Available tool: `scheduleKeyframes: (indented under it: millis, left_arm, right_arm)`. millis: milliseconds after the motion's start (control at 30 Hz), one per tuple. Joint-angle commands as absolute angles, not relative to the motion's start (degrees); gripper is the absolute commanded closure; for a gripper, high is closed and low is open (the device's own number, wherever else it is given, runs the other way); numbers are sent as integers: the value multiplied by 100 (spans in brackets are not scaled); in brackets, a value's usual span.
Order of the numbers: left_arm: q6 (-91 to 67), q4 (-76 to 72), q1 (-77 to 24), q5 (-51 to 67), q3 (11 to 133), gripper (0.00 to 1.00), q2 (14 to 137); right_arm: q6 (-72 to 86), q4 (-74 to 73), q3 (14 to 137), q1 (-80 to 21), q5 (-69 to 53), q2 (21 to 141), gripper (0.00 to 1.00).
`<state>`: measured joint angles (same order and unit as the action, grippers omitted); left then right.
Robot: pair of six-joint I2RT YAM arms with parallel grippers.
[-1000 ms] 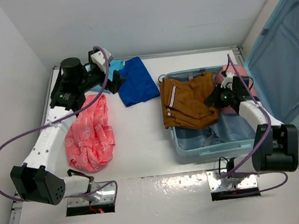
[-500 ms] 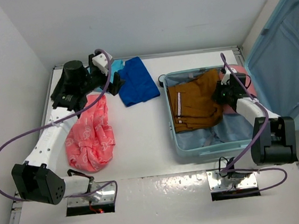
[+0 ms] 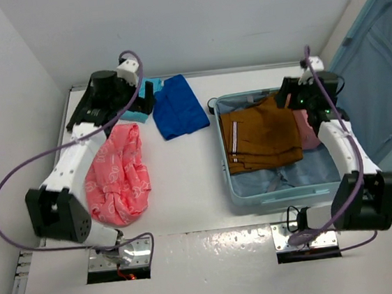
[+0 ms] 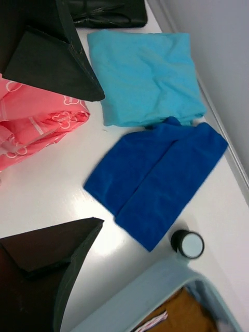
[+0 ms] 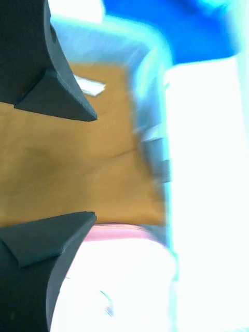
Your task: Pack the luggage
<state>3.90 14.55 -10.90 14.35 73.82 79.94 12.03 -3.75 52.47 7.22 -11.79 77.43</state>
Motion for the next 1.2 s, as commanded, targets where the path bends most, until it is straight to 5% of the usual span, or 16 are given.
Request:
scheduleKeyframes:
  millis: [0,233,533,967,1167]
  left_arm:
    - [-18,2310,-1150,619,8250,0,8840]
    - [-1229,2522,-2098,-1693,9280,0,10341]
    - [-2495,2785,-2654,-2757,10993,0,12329]
    - [-2787,2927,-2707,-3463,11760,0,13799]
    - [-2786,2927,-2707,-3086,11487,14,13965]
  right_arm:
    - [1301,18,5993,747,-1748,7181,29]
    - [1143,-579,6258,703,-2285,6979,19]
    - [1160,-1054,5941,694,-2408,6838,18]
    - [984,-1371,5827,852,-2373,6495,18]
    - [967,-1547,5932,914,-2382,6381,18]
